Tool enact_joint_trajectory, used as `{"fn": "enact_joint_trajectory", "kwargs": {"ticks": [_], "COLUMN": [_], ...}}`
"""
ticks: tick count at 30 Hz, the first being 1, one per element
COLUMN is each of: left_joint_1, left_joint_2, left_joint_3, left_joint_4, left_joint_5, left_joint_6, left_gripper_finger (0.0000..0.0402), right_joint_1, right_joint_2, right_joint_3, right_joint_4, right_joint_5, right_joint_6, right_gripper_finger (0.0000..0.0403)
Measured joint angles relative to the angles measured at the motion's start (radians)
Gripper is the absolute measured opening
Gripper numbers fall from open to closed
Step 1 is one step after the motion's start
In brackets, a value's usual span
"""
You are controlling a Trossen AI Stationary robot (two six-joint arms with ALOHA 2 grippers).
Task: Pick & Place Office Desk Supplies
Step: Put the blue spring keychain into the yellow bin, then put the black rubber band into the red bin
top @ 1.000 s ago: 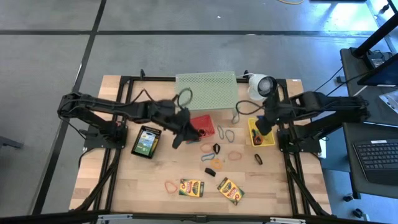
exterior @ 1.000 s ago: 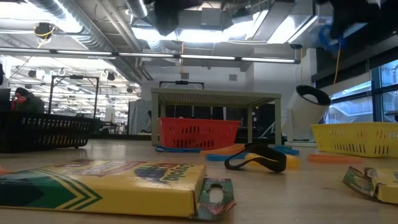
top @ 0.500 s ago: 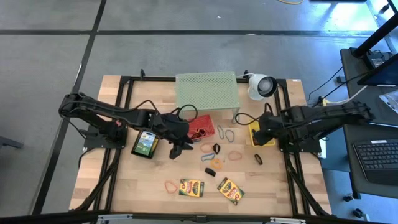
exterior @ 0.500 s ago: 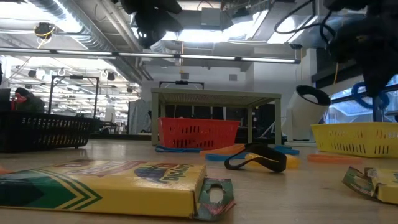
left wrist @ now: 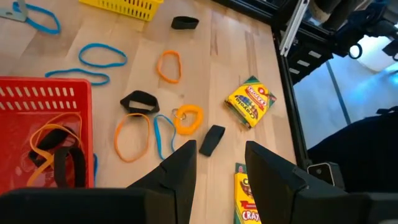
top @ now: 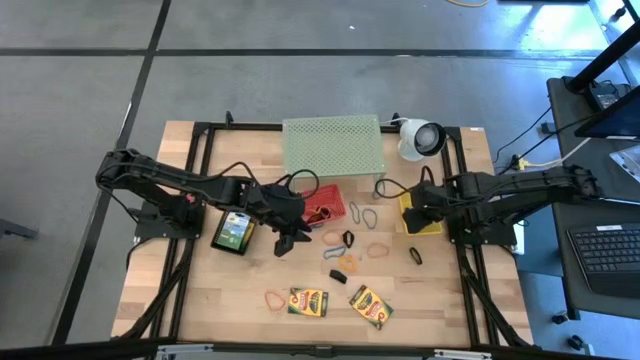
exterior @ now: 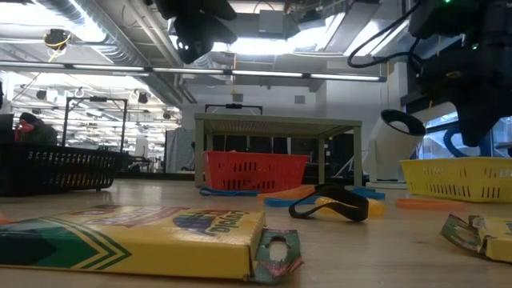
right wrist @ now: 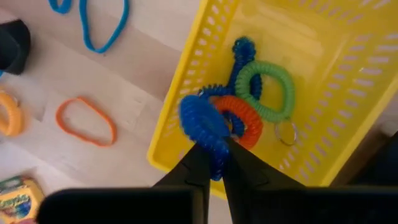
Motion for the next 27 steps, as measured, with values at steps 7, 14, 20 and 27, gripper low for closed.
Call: {"fn": "enact_joint_trajectory", "kwargs": {"ticks": [7, 14, 20, 27], "left_joint_1": [0.000, 0.000, 0.000, 0.000], "left_joint_2": [0.000, 0.000, 0.000, 0.000], "left_joint_3": [0.000, 0.000, 0.000, 0.000], "left_joint_4": [-0.001, -0.001, -0.001, -0.002], "left_joint_5": [0.000, 0.000, 0.001, 0.001], "left_joint_6": [-0.017, -0.018, -0.026, -0.028], "left_gripper_finger": [0.0131, 0.0131, 0.0131, 0.0131], "right_joint_1": [-0.004, -0.004, -0.003, 0.103], "right_joint_2": [0.000, 0.000, 0.000, 0.013], "right_joint_3": [0.000, 0.000, 0.025, 0.164], "right_joint_4": [0.001, 0.004, -0.002, -0.019], "right_joint_5": [0.020, 0.020, 0.020, -0.030], "right_joint_6": [-0.014, -0.048, -0.039, -0.053], "right_gripper_finger": [0.0096, 0.0172, 0.0204, 0.0188]}}
